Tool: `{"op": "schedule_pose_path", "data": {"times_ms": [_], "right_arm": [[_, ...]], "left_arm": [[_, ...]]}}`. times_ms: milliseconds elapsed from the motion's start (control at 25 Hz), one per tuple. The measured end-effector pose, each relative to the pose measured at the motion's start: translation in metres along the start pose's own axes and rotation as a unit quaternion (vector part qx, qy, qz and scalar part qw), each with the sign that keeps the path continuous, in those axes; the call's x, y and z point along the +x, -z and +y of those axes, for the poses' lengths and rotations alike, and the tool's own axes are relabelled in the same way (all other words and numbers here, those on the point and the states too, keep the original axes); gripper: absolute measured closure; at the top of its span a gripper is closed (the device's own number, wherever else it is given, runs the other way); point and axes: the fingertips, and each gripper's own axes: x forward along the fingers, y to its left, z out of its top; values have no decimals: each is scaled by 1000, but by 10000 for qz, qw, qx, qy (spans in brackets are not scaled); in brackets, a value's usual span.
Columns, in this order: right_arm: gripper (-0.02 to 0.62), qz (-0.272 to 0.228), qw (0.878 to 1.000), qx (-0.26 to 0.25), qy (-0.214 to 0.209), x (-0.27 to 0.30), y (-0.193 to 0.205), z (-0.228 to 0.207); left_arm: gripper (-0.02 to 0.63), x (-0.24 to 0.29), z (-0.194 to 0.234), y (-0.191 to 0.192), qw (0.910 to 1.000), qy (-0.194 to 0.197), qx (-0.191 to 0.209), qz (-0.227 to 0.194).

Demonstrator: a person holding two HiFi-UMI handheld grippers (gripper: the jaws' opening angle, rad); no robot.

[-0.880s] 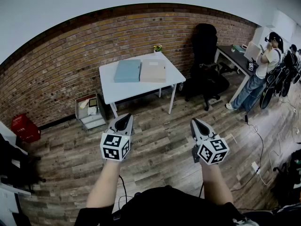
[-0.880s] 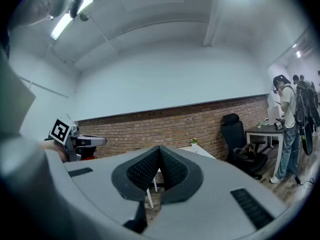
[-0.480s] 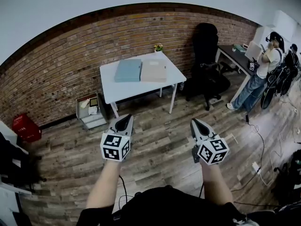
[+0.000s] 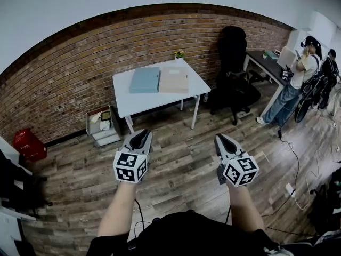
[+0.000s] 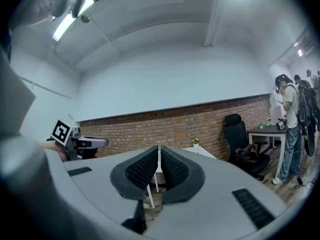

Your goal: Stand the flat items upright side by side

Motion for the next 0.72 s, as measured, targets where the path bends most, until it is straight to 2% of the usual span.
{"op": "schedule_pose_path", "data": {"times_ms": [80, 240, 480, 720], "right_arm": [[531, 18, 10000, 10, -24, 0, 1, 0], [448, 53, 9999, 107, -102, 0, 4, 0], [292, 177, 9994, 216, -179, 0, 10, -1], [201, 277, 9986, 266, -374, 5, 13, 3]], "left_arm": [[505, 0, -2, 0, 10000, 40, 0, 5], [445, 0, -5, 2, 10000, 96, 9, 10], [321, 0, -12, 8, 9997, 199, 3, 133], [209, 5, -16, 12, 9992, 256, -66, 295]]}}
